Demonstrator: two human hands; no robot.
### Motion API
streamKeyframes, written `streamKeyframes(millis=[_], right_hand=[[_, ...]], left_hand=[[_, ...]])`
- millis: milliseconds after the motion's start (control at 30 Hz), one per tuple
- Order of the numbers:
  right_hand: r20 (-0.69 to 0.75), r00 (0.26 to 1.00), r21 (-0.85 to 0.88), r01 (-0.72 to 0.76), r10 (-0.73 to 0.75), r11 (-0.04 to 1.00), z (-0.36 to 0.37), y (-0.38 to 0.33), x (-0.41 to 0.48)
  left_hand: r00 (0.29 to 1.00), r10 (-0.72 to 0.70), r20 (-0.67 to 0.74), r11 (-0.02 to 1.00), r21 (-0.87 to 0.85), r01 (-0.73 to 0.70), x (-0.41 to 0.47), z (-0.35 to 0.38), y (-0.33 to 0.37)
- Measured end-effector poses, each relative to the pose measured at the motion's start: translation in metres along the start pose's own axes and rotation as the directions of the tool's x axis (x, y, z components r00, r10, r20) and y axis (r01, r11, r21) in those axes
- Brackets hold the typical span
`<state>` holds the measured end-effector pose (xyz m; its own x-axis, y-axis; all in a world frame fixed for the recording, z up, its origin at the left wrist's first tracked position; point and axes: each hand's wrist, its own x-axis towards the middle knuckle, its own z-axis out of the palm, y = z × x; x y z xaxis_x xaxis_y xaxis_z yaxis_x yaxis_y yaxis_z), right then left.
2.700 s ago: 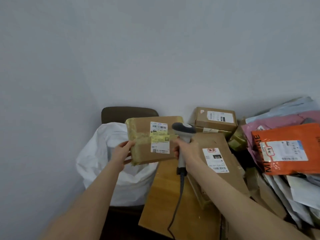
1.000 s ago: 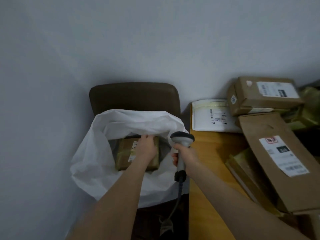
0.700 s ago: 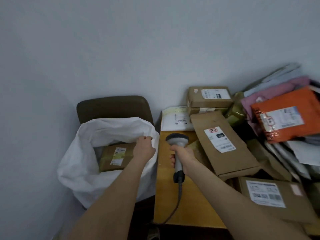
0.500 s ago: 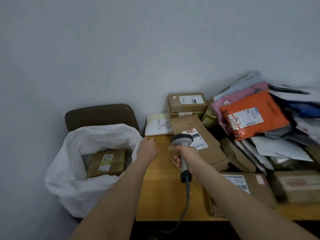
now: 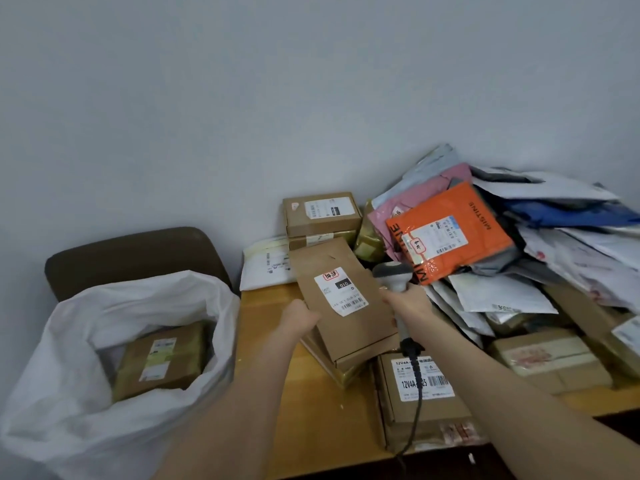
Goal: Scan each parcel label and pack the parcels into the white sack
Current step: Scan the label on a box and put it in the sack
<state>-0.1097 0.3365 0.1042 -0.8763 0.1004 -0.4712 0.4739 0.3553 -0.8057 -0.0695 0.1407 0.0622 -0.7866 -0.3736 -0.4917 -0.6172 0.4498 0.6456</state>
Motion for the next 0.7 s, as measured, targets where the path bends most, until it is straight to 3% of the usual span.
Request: streamKeyframes(millis=[200,300,533,700], right_hand=[[0.066,0.997,-0.047,-0.034,0.037,0.998,0.009,0.009,0.024],[0.134,0.987,-0.027,-0.091,0.094,0.995,0.012,0.013,0.030],[0.225,0.967,-0.023,-0.119,0.121,0.993,0.008,0.016,0.026],[0.311,0.944,0.088,-0.140,0.107,0.986,0.000,0.012,0.014]], left_hand=[[0.986,-0.120,0.118,0.912,-0.379,0.156,0.017,0.018,-0.003],[0.965,-0.170,0.202,0.851,-0.463,0.247,0.019,0.019,-0.001],[0.971,-0.227,0.074,0.863,-0.447,0.236,0.004,-0.005,0.008],[0.968,-0.248,-0.034,0.841,-0.503,0.198,-0.015,-0.020,0.006]])
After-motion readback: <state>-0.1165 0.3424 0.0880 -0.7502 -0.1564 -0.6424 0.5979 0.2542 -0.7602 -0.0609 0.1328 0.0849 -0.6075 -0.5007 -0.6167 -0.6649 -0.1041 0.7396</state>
